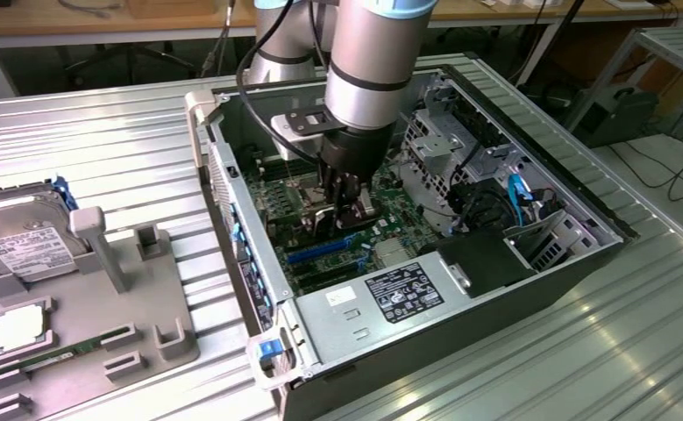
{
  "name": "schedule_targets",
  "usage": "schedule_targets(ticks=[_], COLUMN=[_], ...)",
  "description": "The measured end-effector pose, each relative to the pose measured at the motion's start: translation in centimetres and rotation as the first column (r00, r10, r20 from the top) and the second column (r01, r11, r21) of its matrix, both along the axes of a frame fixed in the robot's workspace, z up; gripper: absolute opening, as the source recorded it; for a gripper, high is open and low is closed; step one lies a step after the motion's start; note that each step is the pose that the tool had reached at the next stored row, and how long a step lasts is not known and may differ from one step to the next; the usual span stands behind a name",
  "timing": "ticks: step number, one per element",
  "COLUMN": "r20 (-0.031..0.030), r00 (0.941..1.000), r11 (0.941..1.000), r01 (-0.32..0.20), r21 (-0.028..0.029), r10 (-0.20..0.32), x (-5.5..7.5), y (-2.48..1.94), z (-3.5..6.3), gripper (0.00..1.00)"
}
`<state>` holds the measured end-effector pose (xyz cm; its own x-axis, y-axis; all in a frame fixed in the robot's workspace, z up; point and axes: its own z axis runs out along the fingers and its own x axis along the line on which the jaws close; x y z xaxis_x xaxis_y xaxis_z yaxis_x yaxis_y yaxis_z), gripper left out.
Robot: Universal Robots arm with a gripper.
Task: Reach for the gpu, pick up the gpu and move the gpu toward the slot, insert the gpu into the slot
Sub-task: 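Insert the gpu into the slot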
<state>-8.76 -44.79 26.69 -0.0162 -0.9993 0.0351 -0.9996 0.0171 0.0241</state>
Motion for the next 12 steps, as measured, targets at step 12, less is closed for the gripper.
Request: schedule_targets(ticks=[12], r20=[0.0001], r00=[1.0000], r11=[0.9996], r01=[0.000], r21=[0.0275], r10=[0.000], x=[0.01], y=[-0.09], z=[-0.03], gripper=[0.28])
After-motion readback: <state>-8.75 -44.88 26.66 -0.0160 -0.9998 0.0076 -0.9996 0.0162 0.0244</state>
